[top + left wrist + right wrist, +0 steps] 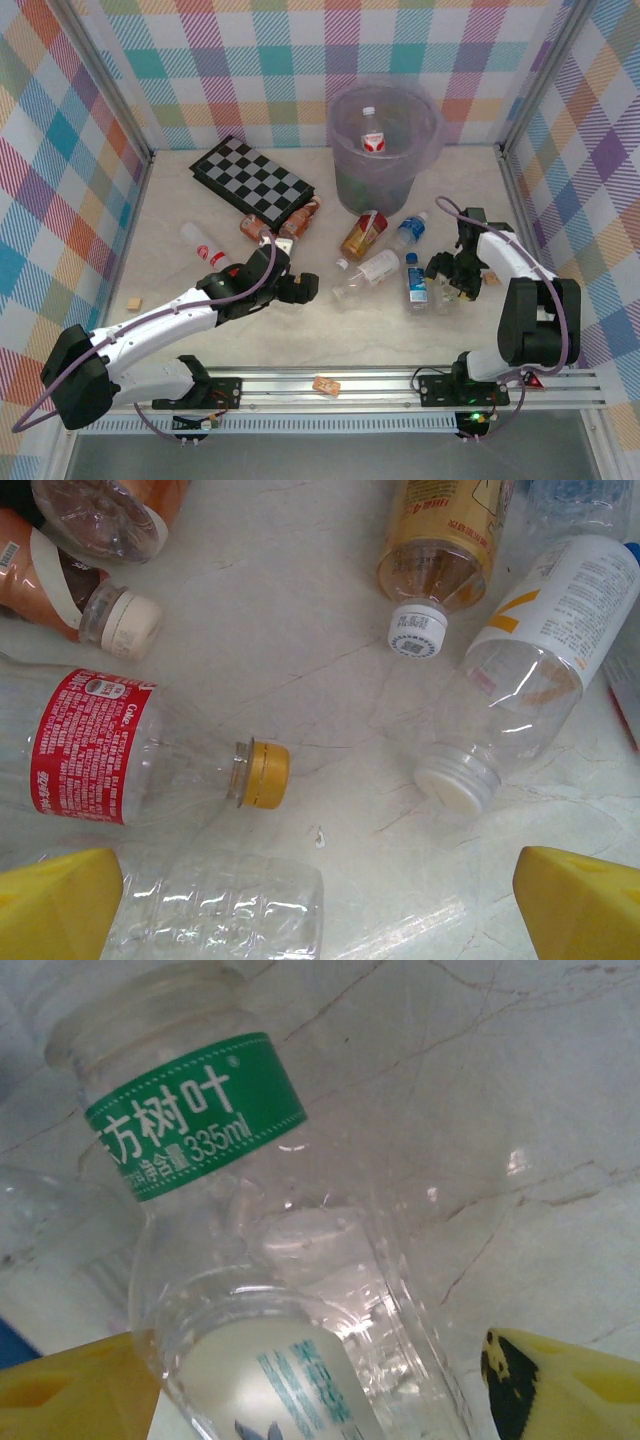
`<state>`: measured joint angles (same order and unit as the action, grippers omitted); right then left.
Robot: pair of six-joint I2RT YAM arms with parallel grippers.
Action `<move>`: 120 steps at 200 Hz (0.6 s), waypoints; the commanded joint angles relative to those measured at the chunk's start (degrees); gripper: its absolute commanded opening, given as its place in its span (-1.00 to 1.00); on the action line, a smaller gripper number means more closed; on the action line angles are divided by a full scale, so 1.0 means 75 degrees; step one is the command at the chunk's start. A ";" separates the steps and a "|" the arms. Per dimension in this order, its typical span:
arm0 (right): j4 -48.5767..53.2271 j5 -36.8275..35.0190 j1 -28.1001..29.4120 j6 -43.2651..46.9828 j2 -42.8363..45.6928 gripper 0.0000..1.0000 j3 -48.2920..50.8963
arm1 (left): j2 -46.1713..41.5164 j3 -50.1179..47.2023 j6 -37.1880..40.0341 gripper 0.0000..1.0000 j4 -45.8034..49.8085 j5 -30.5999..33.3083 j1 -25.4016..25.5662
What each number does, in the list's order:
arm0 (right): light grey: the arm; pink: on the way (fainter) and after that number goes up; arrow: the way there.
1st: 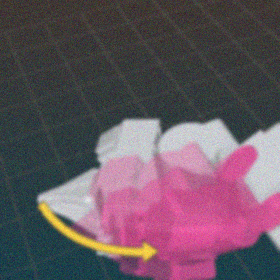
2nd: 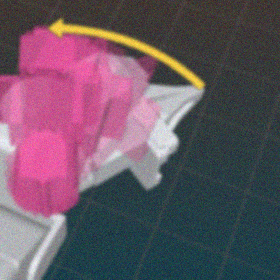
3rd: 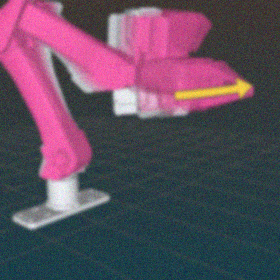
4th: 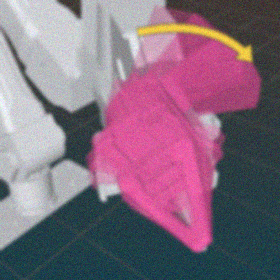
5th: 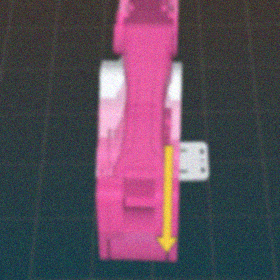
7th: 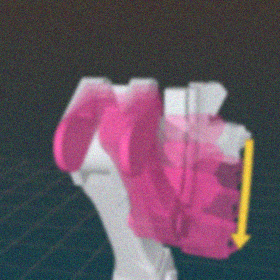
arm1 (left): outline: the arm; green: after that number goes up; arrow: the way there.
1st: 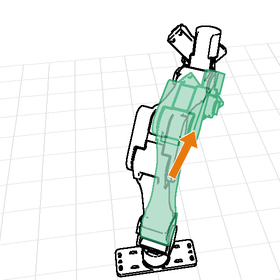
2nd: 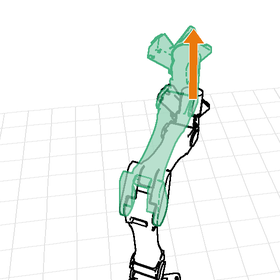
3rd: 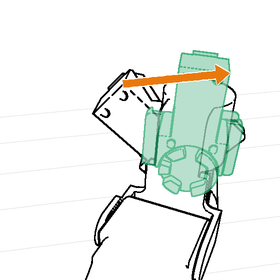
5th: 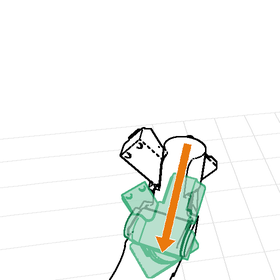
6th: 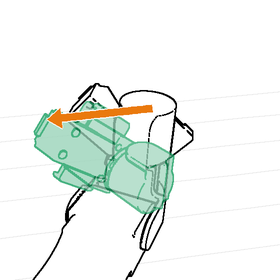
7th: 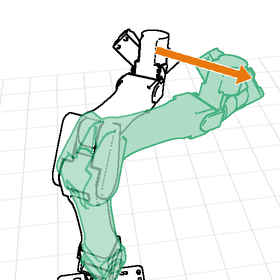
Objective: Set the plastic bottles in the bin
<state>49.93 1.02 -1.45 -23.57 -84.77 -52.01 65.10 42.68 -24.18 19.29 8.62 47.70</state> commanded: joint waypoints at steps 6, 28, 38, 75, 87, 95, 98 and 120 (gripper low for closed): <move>-0.0399 -0.0108 -0.0076 -0.0127 -0.0175 0.53 0.0186 | 0.0000 0.0000 0.0037 0.99 -0.0211 -0.0046 -0.0038; -0.0546 -0.0083 -0.0075 -0.0081 -0.0160 0.38 0.0239 | 0.0049 0.0003 0.0030 0.99 -0.0256 -0.0040 -0.0044; -0.0603 -0.0066 -0.0071 -0.0080 -0.0077 0.31 0.0274 | 0.0075 -0.0001 0.0028 0.99 -0.0292 -0.0059 -0.0049; -0.0521 -0.0185 -0.0069 -0.0093 0.0236 0.25 0.0264 | 0.0212 0.0040 0.0008 1.00 -0.0342 -0.0099 -0.0044; -0.0408 -0.0156 -0.0071 -0.0092 0.0357 0.25 0.0210 | 0.0248 0.0058 -0.0007 0.99 -0.0357 -0.0110 -0.0044; -0.0323 -0.0151 -0.0076 -0.0080 0.0469 0.24 0.0155 | 0.0278 0.0074 -0.0010 0.99 -0.0362 -0.0115 -0.0037; -0.0283 -0.0154 -0.0068 -0.0080 0.0512 0.24 0.0138 | 0.0284 0.0084 -0.0010 0.99 -0.0375 -0.0125 -0.0033; 0.0004 -0.0116 -0.0070 -0.0031 0.0881 0.23 -0.0074 | 0.0397 0.0150 0.0008 0.99 -0.0383 -0.0150 -0.0038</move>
<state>46.63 0.16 -1.61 -23.75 -81.89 -50.41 67.13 42.68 -24.21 17.58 8.19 47.70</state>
